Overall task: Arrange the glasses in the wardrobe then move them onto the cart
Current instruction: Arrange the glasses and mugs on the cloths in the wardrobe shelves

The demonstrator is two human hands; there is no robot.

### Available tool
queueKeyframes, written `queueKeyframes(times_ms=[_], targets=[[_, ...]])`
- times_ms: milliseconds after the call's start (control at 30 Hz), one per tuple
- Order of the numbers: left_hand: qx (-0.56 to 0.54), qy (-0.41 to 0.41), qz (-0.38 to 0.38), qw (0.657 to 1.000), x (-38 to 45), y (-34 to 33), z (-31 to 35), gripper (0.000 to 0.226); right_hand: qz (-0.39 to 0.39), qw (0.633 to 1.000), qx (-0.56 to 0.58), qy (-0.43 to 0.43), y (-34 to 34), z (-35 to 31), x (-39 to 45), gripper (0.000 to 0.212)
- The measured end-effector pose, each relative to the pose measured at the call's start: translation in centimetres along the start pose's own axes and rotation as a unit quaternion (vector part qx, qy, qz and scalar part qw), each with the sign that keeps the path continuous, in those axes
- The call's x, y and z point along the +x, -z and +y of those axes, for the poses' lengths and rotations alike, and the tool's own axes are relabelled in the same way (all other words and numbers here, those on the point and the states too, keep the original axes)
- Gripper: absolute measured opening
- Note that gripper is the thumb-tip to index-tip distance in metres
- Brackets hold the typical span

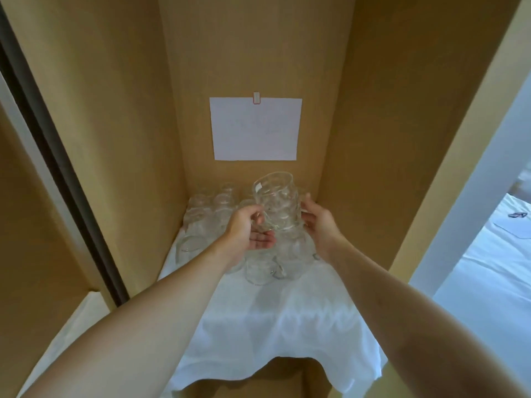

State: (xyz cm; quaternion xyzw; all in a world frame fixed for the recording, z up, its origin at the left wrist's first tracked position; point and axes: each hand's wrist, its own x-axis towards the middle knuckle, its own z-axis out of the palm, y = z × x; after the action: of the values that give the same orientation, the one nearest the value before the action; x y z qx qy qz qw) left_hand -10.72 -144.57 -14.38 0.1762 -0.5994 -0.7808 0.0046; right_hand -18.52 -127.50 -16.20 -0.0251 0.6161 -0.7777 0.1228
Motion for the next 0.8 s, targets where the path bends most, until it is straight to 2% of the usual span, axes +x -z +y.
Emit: queueKeyframes(times_ms=[100, 200, 300, 400, 533, 600, 700, 800], targets=[[0.007, -0.005, -0.037, 0.999, -0.3, -1.8, 0.4, 0.046, -0.113, 0.981, 0.155, -0.027, 1.3, -0.5, -1.2, 0.074], [0.011, -0.004, -0.076, 0.997, -0.6, -3.1, 0.4, 0.046, -0.214, 0.956, 0.194, -0.041, 3.1, -0.5, -2.0, 0.065], [0.028, 0.006, -0.106, 0.994, -0.9, -4.0, 0.3, 0.037, -0.237, 0.954, 0.183, -0.021, 3.9, -1.3, -2.8, 0.062], [0.100, 0.015, -0.082, 0.992, -0.9, -4.4, 0.1, 0.039, -0.200, 0.966, 0.164, -0.011, 4.8, -2.1, -3.7, 0.061], [0.272, -0.060, 0.012, 0.960, 0.0, -3.0, -0.3, 0.018, -0.079, 0.997, 0.010, -0.019, 6.1, -3.0, -4.5, 0.063], [0.314, -0.088, 0.045, 0.944, 0.4, -2.1, -0.4, 0.017, -0.016, 0.994, -0.112, -0.015, 6.4, -3.3, -4.9, 0.072], [0.351, -0.119, 0.046, 0.927, 0.9, -1.3, -0.9, 0.023, 0.039, 0.944, -0.327, -0.004, 6.3, -3.2, -5.1, 0.089], [0.439, -0.153, 0.041, 0.884, 1.3, -0.8, -1.8, 0.037, 0.065, 0.860, -0.506, -0.002, 6.4, -2.4, -4.8, 0.101]])
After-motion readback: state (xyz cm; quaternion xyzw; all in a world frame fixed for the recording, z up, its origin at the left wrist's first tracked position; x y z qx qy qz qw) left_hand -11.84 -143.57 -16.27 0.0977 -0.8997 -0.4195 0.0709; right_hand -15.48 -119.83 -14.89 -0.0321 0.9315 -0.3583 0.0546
